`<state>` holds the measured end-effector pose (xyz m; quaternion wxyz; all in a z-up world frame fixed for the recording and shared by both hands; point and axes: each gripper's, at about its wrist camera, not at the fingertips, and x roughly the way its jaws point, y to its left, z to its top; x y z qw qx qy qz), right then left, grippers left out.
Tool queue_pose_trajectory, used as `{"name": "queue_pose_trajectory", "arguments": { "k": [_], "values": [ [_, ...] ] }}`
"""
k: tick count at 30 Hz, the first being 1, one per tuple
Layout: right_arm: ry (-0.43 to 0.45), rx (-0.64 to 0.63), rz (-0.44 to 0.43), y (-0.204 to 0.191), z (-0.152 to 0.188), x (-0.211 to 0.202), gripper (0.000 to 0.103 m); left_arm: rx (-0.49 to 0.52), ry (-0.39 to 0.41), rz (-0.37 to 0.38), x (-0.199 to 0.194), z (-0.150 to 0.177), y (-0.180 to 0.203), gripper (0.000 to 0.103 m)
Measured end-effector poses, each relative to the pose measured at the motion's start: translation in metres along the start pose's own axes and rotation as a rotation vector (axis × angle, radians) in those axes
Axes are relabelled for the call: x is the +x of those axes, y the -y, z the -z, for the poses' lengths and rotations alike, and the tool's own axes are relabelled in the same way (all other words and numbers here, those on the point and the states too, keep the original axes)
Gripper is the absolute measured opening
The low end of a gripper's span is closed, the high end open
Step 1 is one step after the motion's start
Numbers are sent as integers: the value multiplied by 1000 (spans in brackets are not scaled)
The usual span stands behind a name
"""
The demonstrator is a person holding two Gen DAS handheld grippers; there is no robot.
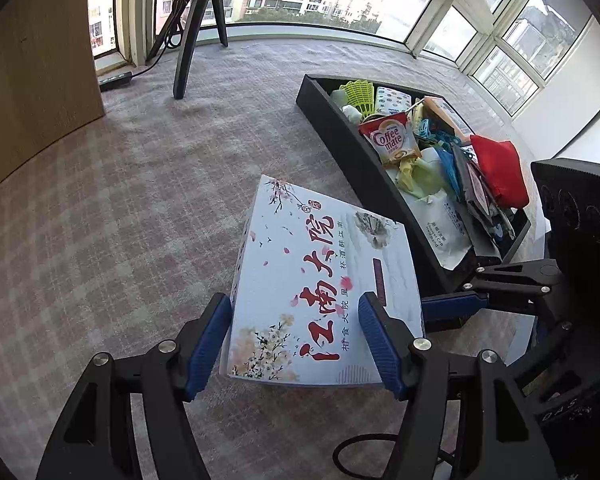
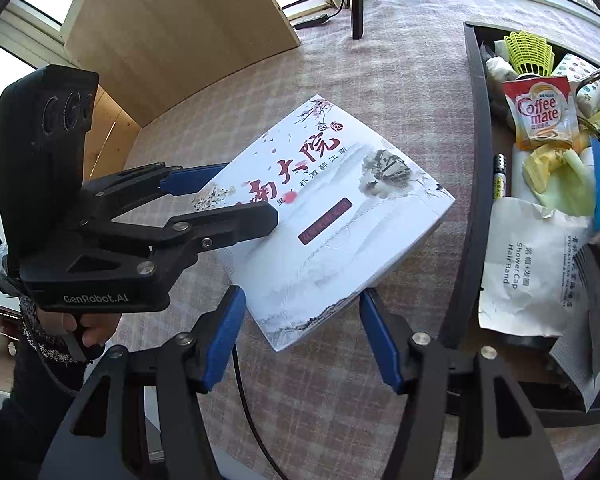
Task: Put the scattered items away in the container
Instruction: 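Lift the white box over the black tray and open the left tool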
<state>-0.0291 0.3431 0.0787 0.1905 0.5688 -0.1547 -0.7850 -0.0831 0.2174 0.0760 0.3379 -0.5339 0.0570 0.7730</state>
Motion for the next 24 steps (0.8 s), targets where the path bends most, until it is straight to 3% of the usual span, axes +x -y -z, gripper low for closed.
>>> {"name": "queue_pose_trajectory", "arguments": {
  "k": [9, 16, 21, 24],
  "values": [
    [151, 45, 28, 21, -17, -67, 59, 96, 98, 4, -24, -45, 45, 63],
    [251, 151, 99, 81, -16, -137, 59, 216, 130, 65, -9, -95, 109, 63],
    [352, 217, 204, 121, -19, -190, 59, 292, 147, 91, 6, -137, 164, 62],
    [405, 236, 239, 137, -17, -213, 60, 320, 158, 107, 7, -145, 187, 62]
  ]
}}
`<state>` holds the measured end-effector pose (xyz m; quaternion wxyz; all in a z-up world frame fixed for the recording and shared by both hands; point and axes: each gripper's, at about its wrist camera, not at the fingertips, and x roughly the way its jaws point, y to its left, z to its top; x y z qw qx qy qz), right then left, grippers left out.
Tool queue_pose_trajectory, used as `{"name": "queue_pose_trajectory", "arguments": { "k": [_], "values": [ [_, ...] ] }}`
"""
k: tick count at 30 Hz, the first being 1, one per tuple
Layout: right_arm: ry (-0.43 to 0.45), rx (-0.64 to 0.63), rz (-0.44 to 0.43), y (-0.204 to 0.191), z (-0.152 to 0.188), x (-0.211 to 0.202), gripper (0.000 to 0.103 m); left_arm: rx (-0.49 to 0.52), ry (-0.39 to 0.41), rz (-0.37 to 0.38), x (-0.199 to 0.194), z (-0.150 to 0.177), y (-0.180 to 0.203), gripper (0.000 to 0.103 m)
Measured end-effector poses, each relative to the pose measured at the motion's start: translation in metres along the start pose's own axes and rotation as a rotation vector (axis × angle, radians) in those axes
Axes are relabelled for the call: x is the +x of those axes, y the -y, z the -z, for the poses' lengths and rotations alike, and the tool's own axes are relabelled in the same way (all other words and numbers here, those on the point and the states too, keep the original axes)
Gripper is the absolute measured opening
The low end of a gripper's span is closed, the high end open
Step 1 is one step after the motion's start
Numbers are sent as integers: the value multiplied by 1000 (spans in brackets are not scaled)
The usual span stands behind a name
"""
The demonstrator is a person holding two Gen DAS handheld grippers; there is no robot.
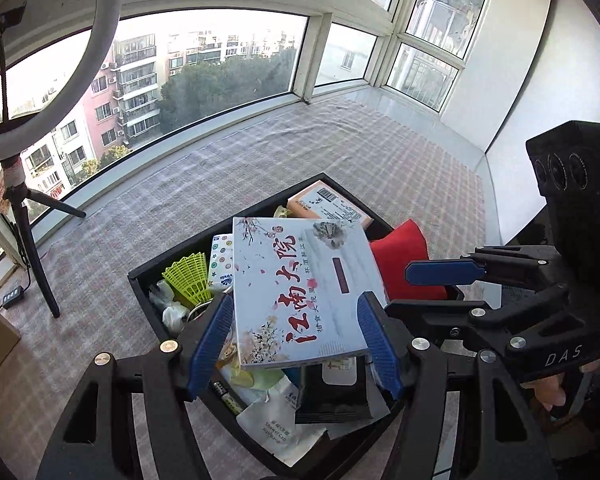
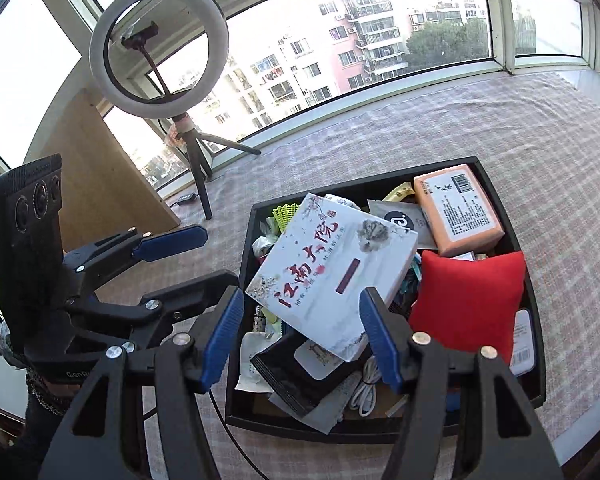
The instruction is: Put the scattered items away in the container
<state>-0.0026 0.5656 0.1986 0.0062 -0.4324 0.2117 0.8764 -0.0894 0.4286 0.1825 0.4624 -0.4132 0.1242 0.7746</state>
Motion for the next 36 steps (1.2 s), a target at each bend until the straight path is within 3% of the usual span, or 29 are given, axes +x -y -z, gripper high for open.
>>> {"name": "queue_pose_trajectory", "arguments": {
  "k": [4, 11, 15, 17, 24, 30, 36],
  "values": [
    [13, 10, 12, 13, -1, -8, 60, 7, 15, -18, -6, 0, 8, 62],
    [-13, 13, -2, 9, 15, -4, 60, -115, -7, -39, -19, 17, -8, 64],
    [-23, -11, -21, -5, 23, 0, 60, -159, -2, -118, -39, 36, -14, 69],
    [-30, -31, -34, -15, 27, 1, 60, -179, 10, -161, -53, 48, -17, 75],
    [-73, -111, -106, -64, 45, 6, 60, -279, 43, -332, -107, 88, -25, 76],
    [-75, -192, -119, -114, 60, 7, 61, -361, 72, -471, -153, 131, -35, 80],
    [-84, -255, -108, -172, 89, 15, 62, -489, 76, -539, -193, 184, -64, 80]
  ]
}}
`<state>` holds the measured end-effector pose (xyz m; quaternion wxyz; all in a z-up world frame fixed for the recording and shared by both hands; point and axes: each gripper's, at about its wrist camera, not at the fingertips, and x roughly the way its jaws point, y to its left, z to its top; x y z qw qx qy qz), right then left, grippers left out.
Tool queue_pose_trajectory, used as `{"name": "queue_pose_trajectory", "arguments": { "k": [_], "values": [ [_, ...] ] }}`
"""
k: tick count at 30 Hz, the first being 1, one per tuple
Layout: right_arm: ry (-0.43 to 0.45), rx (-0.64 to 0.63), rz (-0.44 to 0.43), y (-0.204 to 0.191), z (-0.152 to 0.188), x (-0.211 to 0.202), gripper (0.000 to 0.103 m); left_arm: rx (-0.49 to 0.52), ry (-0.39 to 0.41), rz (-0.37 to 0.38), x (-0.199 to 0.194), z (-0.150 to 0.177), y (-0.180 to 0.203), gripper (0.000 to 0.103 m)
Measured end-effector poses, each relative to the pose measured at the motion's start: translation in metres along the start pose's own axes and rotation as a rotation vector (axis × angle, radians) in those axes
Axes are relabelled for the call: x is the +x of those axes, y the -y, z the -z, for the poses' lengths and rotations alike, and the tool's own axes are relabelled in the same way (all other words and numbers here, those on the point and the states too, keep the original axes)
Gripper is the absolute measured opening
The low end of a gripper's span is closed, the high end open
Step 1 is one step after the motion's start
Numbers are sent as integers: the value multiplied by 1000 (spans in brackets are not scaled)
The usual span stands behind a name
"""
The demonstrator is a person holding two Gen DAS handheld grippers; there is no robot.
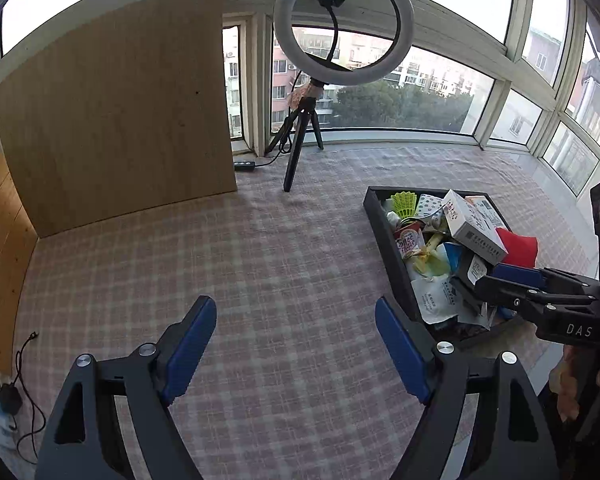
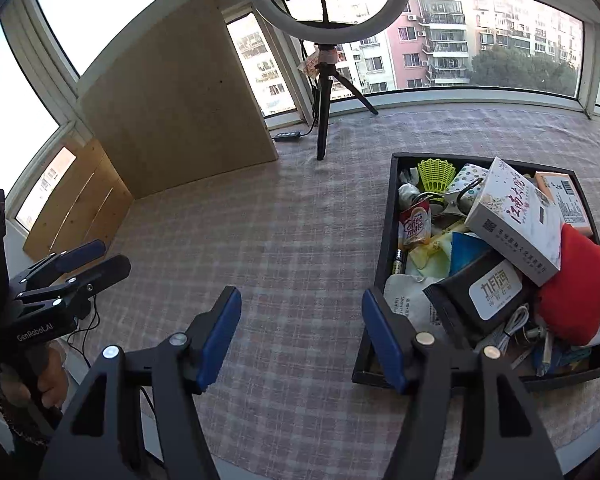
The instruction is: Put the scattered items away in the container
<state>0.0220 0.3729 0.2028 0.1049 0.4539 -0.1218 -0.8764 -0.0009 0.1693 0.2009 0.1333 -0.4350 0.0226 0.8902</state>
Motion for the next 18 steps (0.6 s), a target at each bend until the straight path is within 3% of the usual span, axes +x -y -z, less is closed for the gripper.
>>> {"name": "queue_pose_trajectory", "arguments": {
  "k": [9, 18],
  "values": [
    [-10, -95, 49, -99, 38, 34, 62, -104, -52, -90, -18, 54, -83, 80],
    [-25, -109, 123, -140, 69, 54, 62, -164, -116, -87, -19, 98, -136, 80]
  ]
}}
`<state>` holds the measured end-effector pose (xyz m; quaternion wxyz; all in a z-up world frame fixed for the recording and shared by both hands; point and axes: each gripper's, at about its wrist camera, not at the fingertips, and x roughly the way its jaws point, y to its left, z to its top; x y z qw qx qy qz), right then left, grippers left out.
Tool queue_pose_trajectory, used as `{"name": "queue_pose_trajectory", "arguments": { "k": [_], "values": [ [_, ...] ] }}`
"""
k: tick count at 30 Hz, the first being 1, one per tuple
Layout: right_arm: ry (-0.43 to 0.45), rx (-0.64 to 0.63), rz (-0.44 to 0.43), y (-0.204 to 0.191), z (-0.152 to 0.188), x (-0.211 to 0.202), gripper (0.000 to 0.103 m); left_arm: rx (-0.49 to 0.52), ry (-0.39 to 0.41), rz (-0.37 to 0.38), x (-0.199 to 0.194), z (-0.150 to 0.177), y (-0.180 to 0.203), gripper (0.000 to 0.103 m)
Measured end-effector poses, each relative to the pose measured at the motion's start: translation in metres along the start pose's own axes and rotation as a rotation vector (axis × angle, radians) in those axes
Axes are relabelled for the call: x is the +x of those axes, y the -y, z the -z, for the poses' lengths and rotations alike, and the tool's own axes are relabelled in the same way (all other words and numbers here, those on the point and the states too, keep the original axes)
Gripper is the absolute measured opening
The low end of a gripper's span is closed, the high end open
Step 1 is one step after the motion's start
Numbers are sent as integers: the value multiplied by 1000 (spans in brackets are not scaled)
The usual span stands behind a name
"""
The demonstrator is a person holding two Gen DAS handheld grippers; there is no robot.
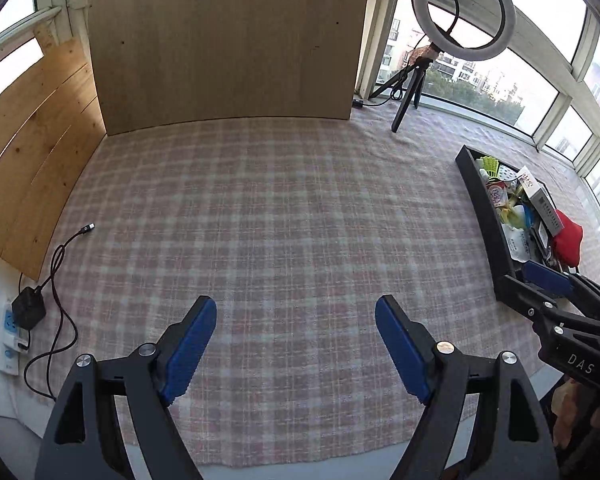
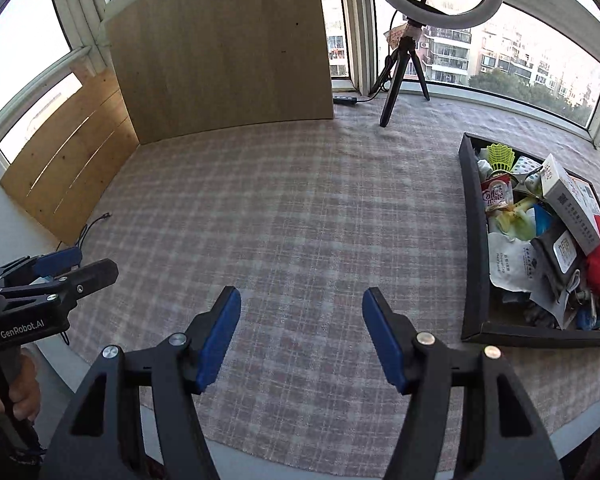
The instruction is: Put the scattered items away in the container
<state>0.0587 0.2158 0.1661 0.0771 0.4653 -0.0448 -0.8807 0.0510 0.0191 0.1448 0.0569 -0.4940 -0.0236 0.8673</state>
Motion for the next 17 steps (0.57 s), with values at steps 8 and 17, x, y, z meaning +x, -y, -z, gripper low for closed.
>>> {"name": "queue_pose_trajectory", "arguments": {
  "k": [8, 17],
  "values": [
    [16, 44, 26, -6, 14, 3, 62, -17, 18, 12, 3, 8, -26, 80],
    [20, 74, 27, -7, 17, 1, 62, 17, 27, 62, 3, 11, -25, 80]
  ]
}}
